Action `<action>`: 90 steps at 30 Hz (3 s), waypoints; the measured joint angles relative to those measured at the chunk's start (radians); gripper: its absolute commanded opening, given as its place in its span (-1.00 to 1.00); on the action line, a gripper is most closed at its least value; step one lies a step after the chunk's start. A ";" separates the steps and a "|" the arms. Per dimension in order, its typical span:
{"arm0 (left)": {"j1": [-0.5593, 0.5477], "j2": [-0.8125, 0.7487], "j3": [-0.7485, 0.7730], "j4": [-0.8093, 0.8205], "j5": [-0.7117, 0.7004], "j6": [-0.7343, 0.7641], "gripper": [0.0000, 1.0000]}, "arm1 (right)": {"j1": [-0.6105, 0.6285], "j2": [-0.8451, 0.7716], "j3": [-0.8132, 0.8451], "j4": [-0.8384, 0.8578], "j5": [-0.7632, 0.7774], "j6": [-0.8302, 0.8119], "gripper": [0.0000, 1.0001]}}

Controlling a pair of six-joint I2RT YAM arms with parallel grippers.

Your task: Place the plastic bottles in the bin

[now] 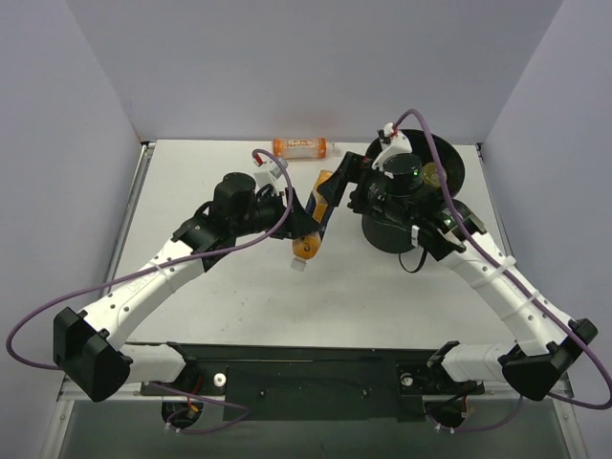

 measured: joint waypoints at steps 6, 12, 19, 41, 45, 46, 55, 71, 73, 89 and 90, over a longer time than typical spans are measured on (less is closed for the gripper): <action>0.000 -0.017 -0.019 0.039 0.044 -0.021 -0.19 | 0.002 0.123 -0.004 0.025 -0.029 0.026 0.58; 0.000 -0.063 -0.070 0.046 0.049 -0.029 0.65 | 0.009 0.153 -0.018 0.045 -0.053 0.053 -0.35; 0.001 -0.093 -0.076 0.043 0.027 -0.040 0.93 | -0.003 0.159 0.040 0.032 -0.027 0.018 -0.53; 0.011 -0.304 -0.222 -0.027 -0.073 -0.038 0.95 | -0.329 0.174 0.366 0.102 0.586 -0.399 -0.09; 0.011 -0.340 -0.242 -0.032 -0.127 -0.058 0.95 | -0.364 0.199 0.331 0.149 0.608 -0.391 0.74; 0.011 -0.347 -0.247 -0.033 -0.142 -0.069 0.95 | -0.366 0.216 0.331 0.147 0.603 -0.394 0.78; 0.039 -0.327 -0.267 -0.081 -0.245 -0.143 0.94 | -0.365 0.277 0.295 0.072 0.553 -0.368 0.81; 0.316 0.166 0.036 -0.053 -0.220 -0.249 0.94 | -0.363 -0.298 -0.189 0.031 0.496 -0.278 0.79; 0.336 0.279 0.124 -0.019 -0.205 -0.285 0.95 | -0.363 -0.369 -0.227 -0.018 0.510 -0.279 0.79; 0.368 1.050 0.646 0.266 -0.105 -0.655 0.95 | -0.358 -0.524 -0.273 -0.280 0.565 -0.213 0.74; 0.369 1.071 0.673 0.275 -0.114 -0.669 0.94 | -0.358 -0.516 -0.272 -0.290 0.568 -0.214 0.74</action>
